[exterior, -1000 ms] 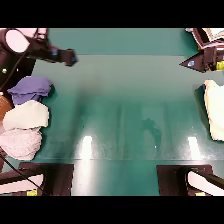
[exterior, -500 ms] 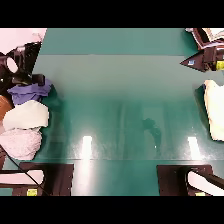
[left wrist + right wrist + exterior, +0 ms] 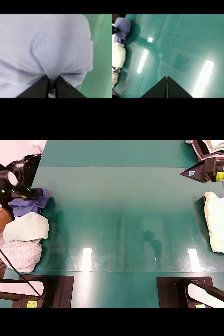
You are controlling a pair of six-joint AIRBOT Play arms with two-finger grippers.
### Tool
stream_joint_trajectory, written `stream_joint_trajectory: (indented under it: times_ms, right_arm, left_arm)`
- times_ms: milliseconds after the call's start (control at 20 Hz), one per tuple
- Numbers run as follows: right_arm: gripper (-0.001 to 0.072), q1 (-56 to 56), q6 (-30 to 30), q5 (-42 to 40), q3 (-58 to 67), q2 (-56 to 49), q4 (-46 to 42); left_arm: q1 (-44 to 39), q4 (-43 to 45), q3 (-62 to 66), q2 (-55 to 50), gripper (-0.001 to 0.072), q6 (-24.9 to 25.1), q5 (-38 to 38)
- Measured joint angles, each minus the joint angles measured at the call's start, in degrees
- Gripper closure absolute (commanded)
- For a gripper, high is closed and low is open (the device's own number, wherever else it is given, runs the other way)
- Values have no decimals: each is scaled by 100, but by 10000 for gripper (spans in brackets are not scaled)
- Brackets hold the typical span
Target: Fold the shirts.
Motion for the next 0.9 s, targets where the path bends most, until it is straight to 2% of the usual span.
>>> stream_joint_trajectory:
  times_ms: [250,500,700,900]
  right_arm:
    - [696,0,2,-376,487,0,144]
    - [696,2,2,-708,1263,2,175]
    - [696,2,2,-743,1611,2,181]
    - [696,2,2,-570,1709,4,184]
  left_arm:
    - [-334,-175,1290,1316,685,299,-566]
    - [-1572,-247,2363,2553,686,457,-1224]
    - [-2999,-280,2516,2680,685,365,-1768]
    - [-4297,-745,1952,2194,683,258,-2105]
